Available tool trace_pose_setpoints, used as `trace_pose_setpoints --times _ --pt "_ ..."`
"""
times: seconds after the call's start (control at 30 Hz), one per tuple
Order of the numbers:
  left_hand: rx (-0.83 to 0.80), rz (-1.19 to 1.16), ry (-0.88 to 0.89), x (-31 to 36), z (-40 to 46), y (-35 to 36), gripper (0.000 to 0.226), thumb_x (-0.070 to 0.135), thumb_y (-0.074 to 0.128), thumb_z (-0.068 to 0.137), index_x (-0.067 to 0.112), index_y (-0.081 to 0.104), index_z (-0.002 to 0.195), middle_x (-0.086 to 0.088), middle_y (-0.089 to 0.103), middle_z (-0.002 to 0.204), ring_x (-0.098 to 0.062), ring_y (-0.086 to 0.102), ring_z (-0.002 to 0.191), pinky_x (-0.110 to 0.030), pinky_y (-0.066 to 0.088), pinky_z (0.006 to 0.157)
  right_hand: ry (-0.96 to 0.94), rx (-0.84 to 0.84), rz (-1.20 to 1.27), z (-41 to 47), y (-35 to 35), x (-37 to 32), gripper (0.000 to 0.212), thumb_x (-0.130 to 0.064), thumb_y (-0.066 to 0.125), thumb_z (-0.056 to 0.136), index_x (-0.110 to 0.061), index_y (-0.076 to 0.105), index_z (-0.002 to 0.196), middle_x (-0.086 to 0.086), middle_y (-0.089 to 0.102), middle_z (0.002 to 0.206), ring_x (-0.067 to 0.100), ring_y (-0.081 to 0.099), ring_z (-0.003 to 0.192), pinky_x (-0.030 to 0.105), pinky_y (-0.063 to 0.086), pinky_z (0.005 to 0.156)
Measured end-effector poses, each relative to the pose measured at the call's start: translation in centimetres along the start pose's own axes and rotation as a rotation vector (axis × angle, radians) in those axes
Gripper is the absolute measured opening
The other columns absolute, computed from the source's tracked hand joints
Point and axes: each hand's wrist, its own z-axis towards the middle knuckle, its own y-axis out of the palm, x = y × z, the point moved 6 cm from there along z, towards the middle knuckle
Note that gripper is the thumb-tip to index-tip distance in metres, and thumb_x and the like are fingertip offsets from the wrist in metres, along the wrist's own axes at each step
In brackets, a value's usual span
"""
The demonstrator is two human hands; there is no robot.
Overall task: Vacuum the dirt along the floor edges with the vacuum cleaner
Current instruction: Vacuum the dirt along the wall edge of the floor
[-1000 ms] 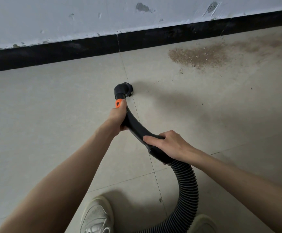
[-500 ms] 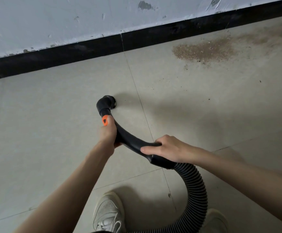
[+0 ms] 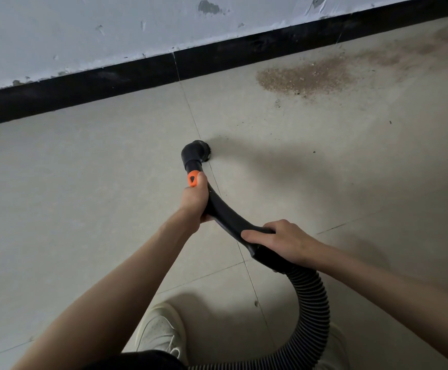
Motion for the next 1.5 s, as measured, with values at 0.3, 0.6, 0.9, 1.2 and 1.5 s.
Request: trace_pose_setpoints --times 0.3,0.6,0.9,1.2,1.5 --pt "-0.02 -0.071 -0.025 -1.1 0.3 0.0 0.034 0.044 0.039 0.093 0.012 0.048 0.088 -0.011 0.059 0.094 -0.026 0.061 0.085 -0.031 0.05 0.056 -0.021 -0.024 -0.058 -0.1 0.1 -0.3 0.053 -0.066 0.063 0.077 -0.012 0.063 0.079 -0.002 0.063 0.071 0.01 0.058 0.057 0.023 0.046 0.058" --pt "-0.08 0.055 0.035 2.7 1.8 3.9 0.03 0.043 0.042 0.091 0.014 0.047 0.083 -0.003 0.054 0.079 -0.018 0.057 0.072 -0.031 0.053 0.061 -0.035 0.242 -0.003 1.2 -2.2 1.0 0.05 -0.062 0.062 0.081 -0.022 0.051 0.052 -0.013 0.056 0.045 0.002 0.05 0.048 0.019 0.036 0.052" --pt "-0.101 0.123 0.073 4.8 3.1 6.4 0.038 0.049 0.042 0.093 0.011 0.048 0.094 -0.004 0.054 0.082 -0.018 0.056 0.073 -0.031 0.051 0.064 -0.002 0.299 0.172 3.5 -3.6 2.2 0.051 -0.06 0.068 0.074 -0.018 0.054 0.05 -0.012 0.054 0.042 -0.001 0.047 0.039 0.015 0.036 0.045" --pt "-0.203 0.219 0.121 6.4 5.6 10.7 0.045 0.057 0.036 0.094 0.014 0.048 0.089 -0.006 0.056 0.084 -0.02 0.058 0.076 -0.033 0.052 0.069 0.017 0.401 0.272 5.7 -5.3 2.7 0.048 -0.054 0.067 0.081 -0.011 0.06 0.06 -0.01 0.054 0.046 -0.002 0.051 0.042 0.008 0.035 0.041" --pt "-0.276 0.064 -0.002 8.2 6.1 11.6 0.042 0.045 0.037 0.099 0.005 0.042 0.109 -0.009 0.054 0.087 -0.024 0.057 0.08 -0.038 0.052 0.08 0.073 0.461 0.168 7.3 -6.9 -0.7 0.053 -0.062 0.061 0.081 -0.015 0.052 0.057 -0.006 0.054 0.05 0.006 0.052 0.048 0.011 0.037 0.043"
